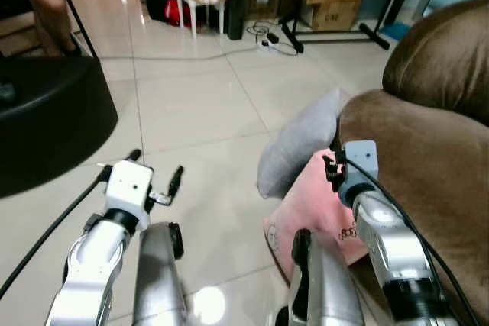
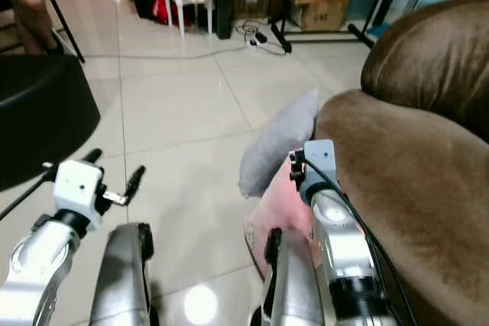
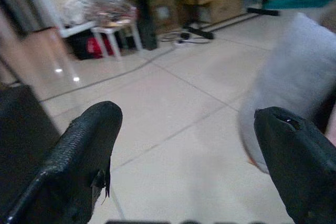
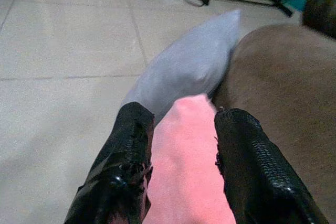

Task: Move the pillow to the sofa from floor

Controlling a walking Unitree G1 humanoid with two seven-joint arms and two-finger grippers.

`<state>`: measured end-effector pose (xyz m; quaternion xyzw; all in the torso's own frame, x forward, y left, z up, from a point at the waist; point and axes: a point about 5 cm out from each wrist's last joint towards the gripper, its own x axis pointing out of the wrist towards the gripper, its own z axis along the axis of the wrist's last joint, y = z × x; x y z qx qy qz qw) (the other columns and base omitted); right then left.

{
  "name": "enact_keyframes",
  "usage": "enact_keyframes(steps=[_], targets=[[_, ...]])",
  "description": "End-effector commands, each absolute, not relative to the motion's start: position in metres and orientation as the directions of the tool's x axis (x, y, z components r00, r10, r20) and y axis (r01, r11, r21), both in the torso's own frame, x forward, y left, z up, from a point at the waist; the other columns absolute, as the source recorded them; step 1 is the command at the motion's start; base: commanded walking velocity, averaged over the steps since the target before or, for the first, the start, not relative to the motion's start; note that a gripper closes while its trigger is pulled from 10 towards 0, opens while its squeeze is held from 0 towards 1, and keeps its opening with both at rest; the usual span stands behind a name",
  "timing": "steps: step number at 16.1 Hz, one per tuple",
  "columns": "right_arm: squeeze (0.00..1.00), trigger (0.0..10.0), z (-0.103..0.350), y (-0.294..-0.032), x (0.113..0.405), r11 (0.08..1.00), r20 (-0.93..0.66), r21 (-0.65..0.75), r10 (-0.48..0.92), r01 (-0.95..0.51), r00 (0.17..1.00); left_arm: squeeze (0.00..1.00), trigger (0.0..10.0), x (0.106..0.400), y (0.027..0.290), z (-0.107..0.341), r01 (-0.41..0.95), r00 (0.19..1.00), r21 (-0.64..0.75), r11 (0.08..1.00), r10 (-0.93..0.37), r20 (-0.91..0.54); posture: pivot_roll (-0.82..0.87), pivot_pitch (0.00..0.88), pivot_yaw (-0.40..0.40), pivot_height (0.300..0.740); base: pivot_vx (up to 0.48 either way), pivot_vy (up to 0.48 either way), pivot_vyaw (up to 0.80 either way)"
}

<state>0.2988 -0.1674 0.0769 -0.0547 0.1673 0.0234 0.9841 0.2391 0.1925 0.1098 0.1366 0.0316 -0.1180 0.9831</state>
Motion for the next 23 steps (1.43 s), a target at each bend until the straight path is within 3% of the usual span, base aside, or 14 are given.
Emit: enact_keyframes(steps=[1,2,4,10,11,16,20,23], targets=[[0.55,10.0,0.075,-0.172,0.302,0.993,-0.334,-0.097,0.024,-0.06,0.942,0.0,10.0,0.241,0.188,0.109,0.294,0.955,0.247,0.923,-0.273,-0.117,0.03,0.0,-0.048,0.428,0.0,0.0,0.0],[1.0,10.0,0.072,-0.177,0.304,0.993,-0.348,-0.106,0.009,-0.049,0.937,0.0,10.0,0.24,0.187,0.108,0.321,0.946,0.238,0.917,-0.298,-0.129,0.02,0.0,-0.043,0.428,0.0,0.0,0.0],[1.0,10.0,0.054,-0.197,0.313,0.974,-0.441,-0.222,-0.053,-0.051,0.896,0.0,10.0,0.237,0.181,0.106,0.445,0.893,0.208,0.871,-0.413,-0.177,0.01,0.0,-0.025,0.428,0.0,0.0,0.0],[1.0,10.0,0.03,-0.232,0.315,0.935,-0.568,-0.353,-0.208,-0.008,0.797,0.0,10.0,0.229,0.174,0.11,0.581,0.808,0.164,0.797,-0.543,-0.228,0.0,0.0,0.0,0.428,0.0,0.0,0.0],[0.0,10.0,0.027,-0.234,0.313,0.927,-0.598,-0.375,-0.217,-0.029,0.772,0.0,10.0,0.224,0.17,0.111,0.608,0.788,0.152,0.78,-0.568,-0.237,0.01,0.015,-0.006,0.428,0.0,0.0,0.0],[0.0,10.0,0.021,-0.241,0.31,0.921,-0.681,-0.378,-0.21,-0.091,0.702,0.0,10.0,0.206,0.168,0.114,0.64,0.756,0.108,0.761,-0.599,-0.266,0.02,0.07,-0.03,0.428,0.0,0.0,0.0],[0.0,10.0,0.051,-0.228,0.337,0.978,-0.588,-0.188,-0.04,-0.089,0.808,0.0,10.0,0.199,0.171,0.115,0.624,0.765,0.093,0.776,-0.582,-0.277,0.02,0.077,-0.051,0.428,0.0,0.0,0.0],[0.0,10.0,0.065,-0.228,0.344,0.964,-0.584,-0.166,0.075,-0.209,0.808,0.0,10.0,0.196,0.169,0.114,0.62,0.766,0.083,0.78,-0.579,-0.28,0.01,0.076,-0.061,0.428,0.0,0.0,0.0]])
